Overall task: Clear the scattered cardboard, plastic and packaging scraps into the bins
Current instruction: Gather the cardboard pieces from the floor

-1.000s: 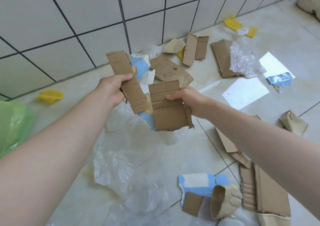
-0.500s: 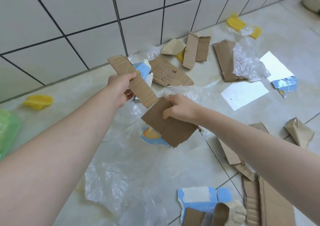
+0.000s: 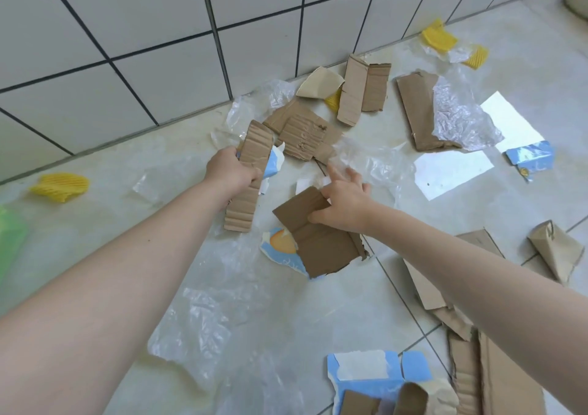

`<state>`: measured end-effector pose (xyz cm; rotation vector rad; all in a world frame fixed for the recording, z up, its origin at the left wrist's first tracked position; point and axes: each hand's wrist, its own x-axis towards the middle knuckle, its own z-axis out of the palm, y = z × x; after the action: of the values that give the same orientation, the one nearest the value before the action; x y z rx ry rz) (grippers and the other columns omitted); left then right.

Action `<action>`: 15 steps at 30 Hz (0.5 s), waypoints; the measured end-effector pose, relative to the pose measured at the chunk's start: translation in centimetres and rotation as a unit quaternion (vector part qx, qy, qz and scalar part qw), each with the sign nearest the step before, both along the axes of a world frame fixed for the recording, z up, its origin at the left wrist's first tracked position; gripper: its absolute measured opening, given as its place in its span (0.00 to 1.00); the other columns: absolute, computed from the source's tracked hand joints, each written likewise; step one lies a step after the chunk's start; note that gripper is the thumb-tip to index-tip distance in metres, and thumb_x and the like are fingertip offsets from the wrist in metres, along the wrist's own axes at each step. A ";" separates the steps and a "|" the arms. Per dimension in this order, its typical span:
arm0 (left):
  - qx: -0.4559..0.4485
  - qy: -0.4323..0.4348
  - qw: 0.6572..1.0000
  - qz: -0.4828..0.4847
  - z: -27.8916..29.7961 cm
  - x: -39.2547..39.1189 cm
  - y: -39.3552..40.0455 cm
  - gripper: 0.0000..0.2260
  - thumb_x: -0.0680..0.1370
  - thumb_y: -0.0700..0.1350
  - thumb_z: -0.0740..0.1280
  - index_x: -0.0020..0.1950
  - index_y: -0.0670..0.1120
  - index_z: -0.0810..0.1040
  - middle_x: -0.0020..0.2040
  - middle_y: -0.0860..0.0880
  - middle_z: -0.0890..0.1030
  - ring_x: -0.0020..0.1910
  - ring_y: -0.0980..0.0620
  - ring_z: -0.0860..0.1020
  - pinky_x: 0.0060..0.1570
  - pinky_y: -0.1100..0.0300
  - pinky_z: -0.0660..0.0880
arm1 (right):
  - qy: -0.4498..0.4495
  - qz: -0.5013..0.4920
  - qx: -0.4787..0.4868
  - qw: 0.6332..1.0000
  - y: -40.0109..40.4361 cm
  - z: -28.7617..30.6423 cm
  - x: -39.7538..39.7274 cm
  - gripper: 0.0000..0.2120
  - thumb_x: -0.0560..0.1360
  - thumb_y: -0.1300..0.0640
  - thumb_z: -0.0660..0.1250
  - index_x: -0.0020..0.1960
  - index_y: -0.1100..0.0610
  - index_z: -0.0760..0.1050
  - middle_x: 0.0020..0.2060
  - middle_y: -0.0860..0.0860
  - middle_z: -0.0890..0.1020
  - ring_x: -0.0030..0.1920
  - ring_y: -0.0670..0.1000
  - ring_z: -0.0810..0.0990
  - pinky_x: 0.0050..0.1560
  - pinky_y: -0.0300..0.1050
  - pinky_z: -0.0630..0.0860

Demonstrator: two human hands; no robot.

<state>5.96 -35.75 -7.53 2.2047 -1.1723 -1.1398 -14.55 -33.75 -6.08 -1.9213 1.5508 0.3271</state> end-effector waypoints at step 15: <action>-0.016 0.317 0.930 0.183 2.8 2.3 1.6 0.05 0.77 0.36 0.68 0.52 0.43 0.77 0.46 0.46 0.82 0.42 0.50 0.81 0.43 0.53 0.79 | -0.093 -0.138 -0.038 0.985 -1.8 1.0 -2.5 0.13 0.72 0.55 0.71 0.43 0.66 0.79 0.61 0.57 0.75 0.64 0.53 0.72 0.48 0.40 0.70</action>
<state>8.24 -34.16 -4.73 1.7095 -0.4784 -1.4788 -17.07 -35.54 -5.04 -1.7088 1.6936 -0.0314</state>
